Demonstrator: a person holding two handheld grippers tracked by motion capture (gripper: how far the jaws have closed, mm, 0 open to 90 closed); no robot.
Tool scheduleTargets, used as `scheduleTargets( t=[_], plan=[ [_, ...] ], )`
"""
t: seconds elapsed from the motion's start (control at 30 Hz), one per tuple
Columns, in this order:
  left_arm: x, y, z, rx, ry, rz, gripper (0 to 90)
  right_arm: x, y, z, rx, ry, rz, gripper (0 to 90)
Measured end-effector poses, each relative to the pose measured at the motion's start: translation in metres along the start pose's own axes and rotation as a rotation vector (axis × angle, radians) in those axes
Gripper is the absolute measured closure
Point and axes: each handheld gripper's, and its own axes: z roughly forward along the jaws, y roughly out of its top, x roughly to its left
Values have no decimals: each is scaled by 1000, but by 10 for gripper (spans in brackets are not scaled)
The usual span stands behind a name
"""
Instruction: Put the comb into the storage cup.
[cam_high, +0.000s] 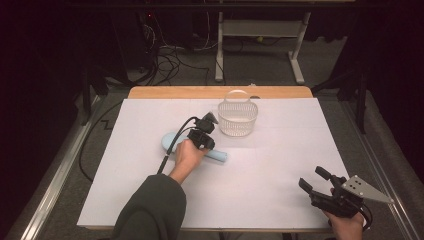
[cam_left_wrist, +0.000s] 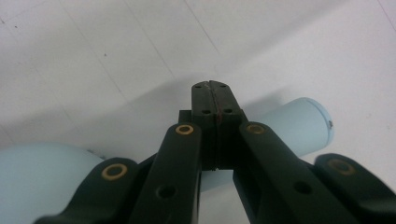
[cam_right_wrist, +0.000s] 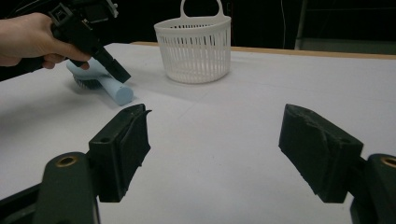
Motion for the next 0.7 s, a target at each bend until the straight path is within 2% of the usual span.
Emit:
scheduleTargets(
  t=[0.17, 0.7],
  plan=[
    [-5, -6, 0, 2, 4, 19, 885, 0, 0, 0, -1, -2, 2, 247],
    [-10, -29, -5, -13, -12, 37, 885, 0, 0, -1, 0, -4, 2, 247]
  ],
)
